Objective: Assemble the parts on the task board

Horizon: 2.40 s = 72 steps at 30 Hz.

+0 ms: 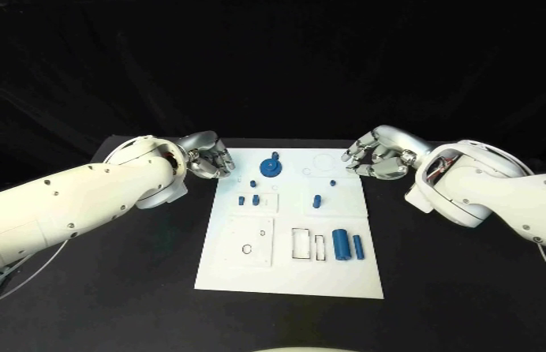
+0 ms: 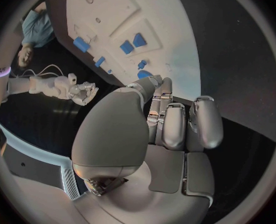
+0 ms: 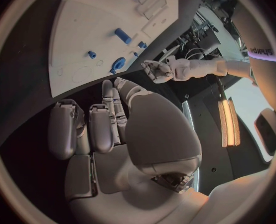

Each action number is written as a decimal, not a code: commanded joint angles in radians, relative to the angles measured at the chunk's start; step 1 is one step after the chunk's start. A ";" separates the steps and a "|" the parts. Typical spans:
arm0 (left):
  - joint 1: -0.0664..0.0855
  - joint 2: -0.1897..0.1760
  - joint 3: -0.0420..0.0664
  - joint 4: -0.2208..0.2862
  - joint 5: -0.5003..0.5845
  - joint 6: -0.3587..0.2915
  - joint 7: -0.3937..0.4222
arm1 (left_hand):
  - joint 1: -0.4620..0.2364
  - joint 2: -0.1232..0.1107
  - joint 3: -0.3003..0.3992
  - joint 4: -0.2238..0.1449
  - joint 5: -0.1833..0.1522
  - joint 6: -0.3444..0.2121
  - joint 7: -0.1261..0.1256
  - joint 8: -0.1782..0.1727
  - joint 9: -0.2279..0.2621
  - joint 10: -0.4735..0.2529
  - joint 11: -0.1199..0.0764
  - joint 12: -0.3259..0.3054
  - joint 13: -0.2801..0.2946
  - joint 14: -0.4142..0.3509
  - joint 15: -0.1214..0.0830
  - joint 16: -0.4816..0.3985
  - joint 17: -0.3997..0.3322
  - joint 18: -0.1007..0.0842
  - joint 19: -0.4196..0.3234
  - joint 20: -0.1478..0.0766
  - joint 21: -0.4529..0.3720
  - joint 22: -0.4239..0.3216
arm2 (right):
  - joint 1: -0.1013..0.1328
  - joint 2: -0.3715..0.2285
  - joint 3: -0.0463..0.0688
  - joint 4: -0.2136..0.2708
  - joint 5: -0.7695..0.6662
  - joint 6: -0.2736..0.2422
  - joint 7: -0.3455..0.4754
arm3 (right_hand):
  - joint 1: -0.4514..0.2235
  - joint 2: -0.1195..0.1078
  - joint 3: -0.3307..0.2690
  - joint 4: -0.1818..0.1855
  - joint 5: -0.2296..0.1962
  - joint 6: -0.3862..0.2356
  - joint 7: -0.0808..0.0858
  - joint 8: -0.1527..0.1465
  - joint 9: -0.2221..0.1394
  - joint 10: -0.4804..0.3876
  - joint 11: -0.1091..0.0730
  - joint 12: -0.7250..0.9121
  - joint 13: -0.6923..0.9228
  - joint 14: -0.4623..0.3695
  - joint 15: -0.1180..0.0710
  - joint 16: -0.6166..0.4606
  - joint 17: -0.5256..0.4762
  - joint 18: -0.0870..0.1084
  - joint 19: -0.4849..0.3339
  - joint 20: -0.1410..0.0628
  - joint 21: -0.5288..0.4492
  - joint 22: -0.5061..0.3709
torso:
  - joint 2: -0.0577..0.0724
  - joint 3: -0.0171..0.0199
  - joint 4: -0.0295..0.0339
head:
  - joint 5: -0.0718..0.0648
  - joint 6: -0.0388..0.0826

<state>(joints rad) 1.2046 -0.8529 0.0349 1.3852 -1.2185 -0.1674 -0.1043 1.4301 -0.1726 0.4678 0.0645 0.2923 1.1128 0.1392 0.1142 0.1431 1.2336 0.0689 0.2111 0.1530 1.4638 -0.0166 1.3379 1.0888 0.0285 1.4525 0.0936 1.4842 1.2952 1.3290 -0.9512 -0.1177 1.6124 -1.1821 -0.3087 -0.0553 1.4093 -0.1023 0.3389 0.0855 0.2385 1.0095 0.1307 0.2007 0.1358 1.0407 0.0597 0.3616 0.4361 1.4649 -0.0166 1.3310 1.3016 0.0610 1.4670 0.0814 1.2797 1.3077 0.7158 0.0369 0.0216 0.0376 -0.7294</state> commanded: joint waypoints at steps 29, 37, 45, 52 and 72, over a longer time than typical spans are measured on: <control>0.001 -0.125 -0.011 0.201 1.182 0.006 0.447 | -0.073 0.042 -0.163 0.031 0.000 -0.040 0.021 -0.029 -0.028 -0.079 0.016 0.013 0.031 -0.202 0.021 -0.379 -0.602 0.157 -0.307 0.000 -0.668 -0.671 | -0.051 0.177 -0.007 -0.123 -0.601 0.155 -0.188 | -0.025 -0.058 0.052 -0.002 -0.016 0.021 0.009 -0.058 -0.016 0.013 0.019 -0.140 -0.143 0.054 0.011 -0.013 -0.021 0.002 0.013 0.011 0.014 0.040 | 0.004 -0.0014 0.0016 | -0.043 0.000; 0.001 -0.127 -0.011 0.205 1.182 -0.004 0.439 | -0.063 0.049 -0.162 0.024 0.002 -0.045 0.023 -0.031 -0.030 -0.084 0.017 0.014 0.031 -0.202 0.021 -0.381 -0.606 0.157 -0.300 -0.001 -0.679 -0.680 | -0.065 0.197 -0.007 -0.134 -0.601 0.150 -0.184 | -0.024 -0.054 0.059 -0.004 -0.014 0.028 0.010 -0.059 -0.015 0.021 0.020 -0.143 -0.150 0.054 0.011 -0.013 -0.022 0.002 0.012 0.012 0.012 0.040 | 0.004 0.0005 0.0005 | -0.041 0.002; 0.001 -0.127 -0.011 0.205 1.182 -0.006 0.435 | -0.057 0.051 -0.162 0.018 0.001 -0.050 0.026 -0.032 -0.031 -0.090 0.019 0.016 0.031 -0.205 0.023 -0.383 -0.609 0.156 -0.296 0.000 -0.688 -0.688 | -0.072 0.208 -0.007 -0.145 -0.597 0.151 -0.178 | -0.021 -0.044 0.074 -0.011 -0.009 0.048 0.008 -0.060 -0.013 0.046 0.016 -0.148 -0.165 0.055 0.008 -0.007 -0.019 0.002 0.014 0.011 0.016 0.044 | 0.004 0.0003 -0.0002 | -0.039 0.002; 0.001 -0.124 -0.011 0.206 1.181 -0.001 0.428 | -0.052 0.053 -0.161 0.013 0.002 -0.052 0.026 -0.031 -0.032 -0.093 0.020 0.018 0.032 -0.207 0.023 -0.384 -0.611 0.156 -0.294 0.000 -0.693 -0.692 | -0.079 0.222 -0.007 -0.160 -0.593 0.158 -0.180 | -0.008 -0.022 0.094 -0.026 -0.016 0.079 0.000 -0.053 -0.007 0.080 0.007 -0.149 -0.176 0.057 0.001 0.002 -0.013 0.000 0.018 0.005 0.025 0.053 | 0.004 0.0004 -0.0008 | -0.035 0.000; 0.001 -0.118 -0.011 0.199 1.108 0.029 0.375 | 0.013 0.073 -0.085 -0.057 0.017 -0.074 0.041 -0.030 -0.037 -0.126 0.031 0.031 0.030 -0.236 0.027 -0.395 -0.626 0.156 -0.293 -0.003 -0.716 -0.709 | -0.094 0.223 -0.007 -0.168 -0.585 0.074 -0.173 | 0.008 0.018 0.142 -0.072 -0.052 0.103 0.001 -0.052 0.006 0.117 0.002 -0.168 -0.191 0.056 -0.004 0.012 -0.009 -0.004 0.022 -0.003 0.040 0.068 | 0.002 -0.0002 0.0009 | -0.038 0.001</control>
<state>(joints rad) 1.2055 -0.9738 0.0240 1.5836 -0.0701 -0.1684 0.2877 1.4329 -0.1013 0.3795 0.0094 0.3041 1.0442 0.1812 0.0870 0.1067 1.1142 0.1022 0.2363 0.1830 1.2348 0.0108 0.9493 0.4633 0.1792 1.1546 0.0928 0.7745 0.5872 1.2419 -0.7279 -0.1195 1.4462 -1.7719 -0.2088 -0.2371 1.4161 -0.0946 0.4737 0.0135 0.1869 1.1134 0.1229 0.1523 0.1411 1.1546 0.0591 0.1968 0.2474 1.4648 -0.0164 1.3369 1.2925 0.0611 1.4643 0.0840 1.3147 1.3079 0.7179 0.0365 0.0216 -0.0009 -0.7303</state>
